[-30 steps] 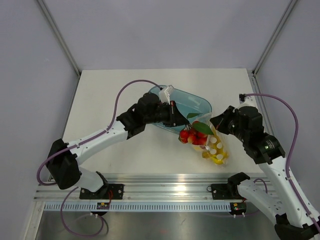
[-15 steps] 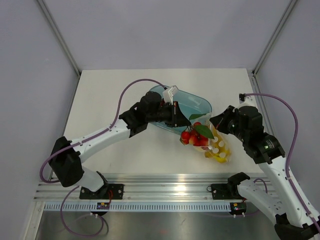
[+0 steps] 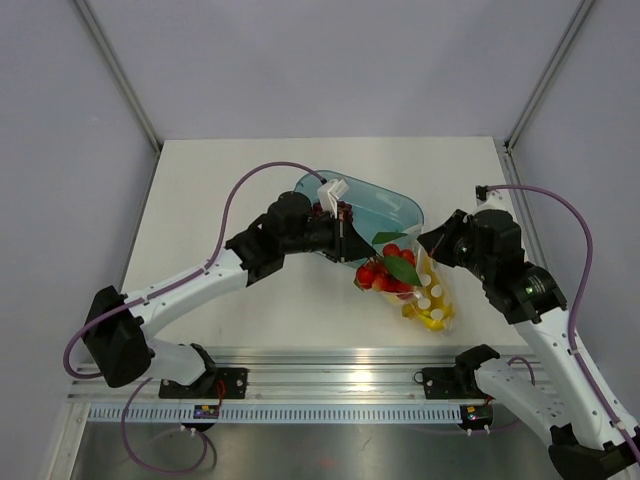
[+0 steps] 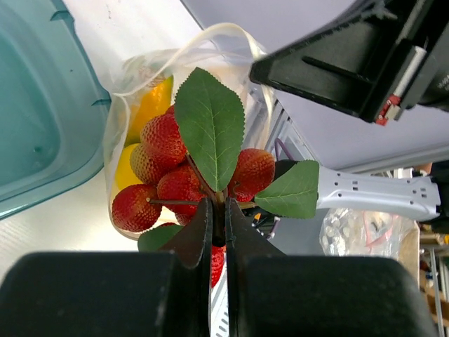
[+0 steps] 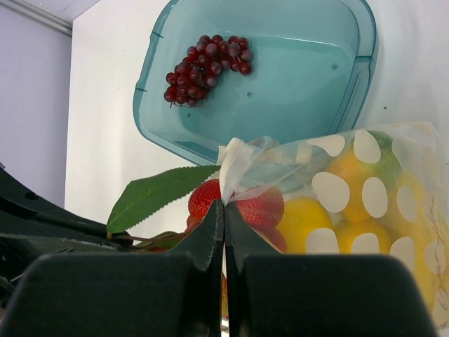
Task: Place the food in the zip-top bag and seal the zipper
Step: Place the fake fruit in the zipper food storage bag.
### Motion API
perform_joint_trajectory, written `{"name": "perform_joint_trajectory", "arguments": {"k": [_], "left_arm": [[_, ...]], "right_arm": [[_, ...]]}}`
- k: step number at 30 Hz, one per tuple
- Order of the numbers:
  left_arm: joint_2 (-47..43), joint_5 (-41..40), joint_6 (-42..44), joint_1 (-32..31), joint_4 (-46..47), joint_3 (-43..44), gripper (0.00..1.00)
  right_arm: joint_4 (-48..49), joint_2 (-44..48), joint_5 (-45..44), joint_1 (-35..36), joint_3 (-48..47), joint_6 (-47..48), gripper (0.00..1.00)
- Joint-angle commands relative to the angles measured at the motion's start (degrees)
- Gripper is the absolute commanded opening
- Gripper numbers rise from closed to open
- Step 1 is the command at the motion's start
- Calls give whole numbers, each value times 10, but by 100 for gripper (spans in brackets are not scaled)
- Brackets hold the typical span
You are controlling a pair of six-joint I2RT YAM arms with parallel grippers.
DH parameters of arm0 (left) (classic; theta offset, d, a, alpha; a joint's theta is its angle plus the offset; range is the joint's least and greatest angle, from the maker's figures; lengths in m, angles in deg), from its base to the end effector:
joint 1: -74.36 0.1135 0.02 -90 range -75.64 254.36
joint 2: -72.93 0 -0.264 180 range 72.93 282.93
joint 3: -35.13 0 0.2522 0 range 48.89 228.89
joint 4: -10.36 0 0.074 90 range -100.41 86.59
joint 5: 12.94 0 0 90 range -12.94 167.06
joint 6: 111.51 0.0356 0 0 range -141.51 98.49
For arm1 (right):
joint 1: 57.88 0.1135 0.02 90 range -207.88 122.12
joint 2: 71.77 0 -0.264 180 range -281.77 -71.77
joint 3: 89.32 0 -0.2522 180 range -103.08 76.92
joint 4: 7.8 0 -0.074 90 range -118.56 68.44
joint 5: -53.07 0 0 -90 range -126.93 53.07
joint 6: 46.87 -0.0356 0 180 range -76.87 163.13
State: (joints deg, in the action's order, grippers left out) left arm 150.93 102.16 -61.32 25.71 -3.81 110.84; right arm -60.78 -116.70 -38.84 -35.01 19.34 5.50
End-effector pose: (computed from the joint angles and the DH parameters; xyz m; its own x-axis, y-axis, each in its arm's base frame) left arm 0.1994 -0.2494 0.3316 -0.7511 -0.0241 -0.6597 0.6088 0.3612 -0.7063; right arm 0.1451 0.0599 0.3631 -0.5468 0.4317 -0.7174 -0.0342 0.8446 0.5343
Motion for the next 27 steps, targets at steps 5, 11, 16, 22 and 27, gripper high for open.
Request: {"name": "perform_joint_trajectory", "arguments": {"k": [5,11,16,22,27], "left_arm": [[2,42,44,-18,25,25,0],[46,64,60,-20,-13,76,0],[101,45,49,-21,-16,122,0],[169,16,2,-18,-10,203,0],[182,5,-42,-8,34,210,0]], "right_arm": [[55,-3,1,-2,-6,-11,0],[69,-4,16,-2,-6,-5,0],[78,-6,66,-1,-10,-2,0],[73,7,82,-2,-12,-10,0],[77,18,89,-1,-5,-18,0]]}}
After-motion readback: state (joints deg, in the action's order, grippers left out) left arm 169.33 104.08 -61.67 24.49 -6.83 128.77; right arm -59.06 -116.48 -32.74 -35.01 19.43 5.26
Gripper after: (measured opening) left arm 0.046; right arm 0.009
